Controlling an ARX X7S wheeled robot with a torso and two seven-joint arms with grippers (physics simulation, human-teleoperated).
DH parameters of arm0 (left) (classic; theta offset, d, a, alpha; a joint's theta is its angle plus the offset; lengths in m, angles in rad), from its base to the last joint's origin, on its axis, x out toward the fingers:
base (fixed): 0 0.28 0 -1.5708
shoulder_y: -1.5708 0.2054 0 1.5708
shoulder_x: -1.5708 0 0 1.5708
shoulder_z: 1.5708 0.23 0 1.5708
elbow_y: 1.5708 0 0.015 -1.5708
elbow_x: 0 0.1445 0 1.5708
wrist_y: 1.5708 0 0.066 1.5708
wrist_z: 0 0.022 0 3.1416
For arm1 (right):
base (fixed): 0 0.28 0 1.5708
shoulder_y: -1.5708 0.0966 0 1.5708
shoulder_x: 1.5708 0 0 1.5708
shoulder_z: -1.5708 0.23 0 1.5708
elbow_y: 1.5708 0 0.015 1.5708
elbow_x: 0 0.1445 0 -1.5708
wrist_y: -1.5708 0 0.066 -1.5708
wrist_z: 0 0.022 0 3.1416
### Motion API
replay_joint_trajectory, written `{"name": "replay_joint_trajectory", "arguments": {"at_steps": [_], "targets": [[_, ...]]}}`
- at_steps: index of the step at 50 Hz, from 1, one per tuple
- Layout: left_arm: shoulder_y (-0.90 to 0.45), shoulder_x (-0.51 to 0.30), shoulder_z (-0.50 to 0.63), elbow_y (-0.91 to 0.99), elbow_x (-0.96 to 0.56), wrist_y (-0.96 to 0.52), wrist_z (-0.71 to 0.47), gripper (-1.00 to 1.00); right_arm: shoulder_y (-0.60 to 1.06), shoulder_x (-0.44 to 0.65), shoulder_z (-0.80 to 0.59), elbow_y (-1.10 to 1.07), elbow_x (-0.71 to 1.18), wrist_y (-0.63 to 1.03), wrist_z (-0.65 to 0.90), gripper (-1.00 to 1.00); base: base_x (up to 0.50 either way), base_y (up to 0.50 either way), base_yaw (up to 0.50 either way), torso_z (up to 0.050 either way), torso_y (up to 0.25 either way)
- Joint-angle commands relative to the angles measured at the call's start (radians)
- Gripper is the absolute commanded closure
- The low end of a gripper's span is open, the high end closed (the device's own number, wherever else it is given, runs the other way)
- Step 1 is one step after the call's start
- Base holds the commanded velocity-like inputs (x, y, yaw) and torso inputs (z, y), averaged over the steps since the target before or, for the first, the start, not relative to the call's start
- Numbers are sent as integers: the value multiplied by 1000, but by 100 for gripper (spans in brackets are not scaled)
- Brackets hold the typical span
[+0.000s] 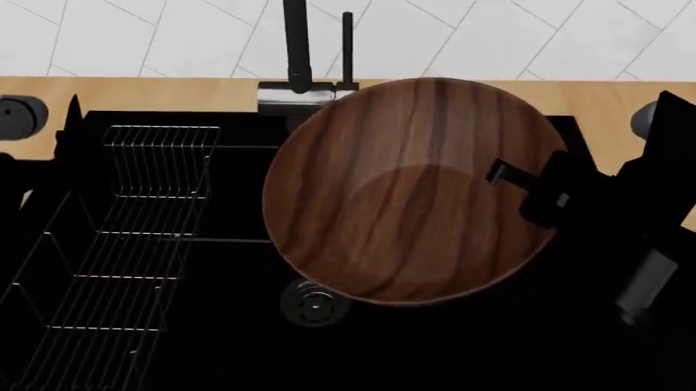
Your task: Move the fresh-baked cupcake off the tray onto the counter, and place the bowl used for mixing into the sink.
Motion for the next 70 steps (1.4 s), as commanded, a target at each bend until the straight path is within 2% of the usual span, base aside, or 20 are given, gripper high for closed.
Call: {"name": "replay_joint_trajectory", "arguments": {"at_steps": [1,13,34,44,62,70], "targets": [[-22,9,9,-32,5,11,5,-100,66,-10,-58,84,-41,-30,-17,100,0,0,0,0,0],[-15,12,11,-54,7,32,10,-100,77,-23,-80,118,-63,-71,-40,100,167,-249,0,0,0],[-15,8,10,-61,3,36,9,-100,71,-32,-153,111,-95,-102,-98,100,35,44,0,0,0],[-10,10,17,-66,7,44,9,-100,54,-26,-129,139,-95,-134,-98,100,139,189,0,0,0],[-4,10,6,-49,-7,60,10,-100,-7,-1,-89,27,-19,-27,-37,100,0,0,0,0,0],[-3,13,8,-67,-6,77,16,-100,-16,-10,-113,84,-46,-62,-64,100,0,0,0,0,1]]}}
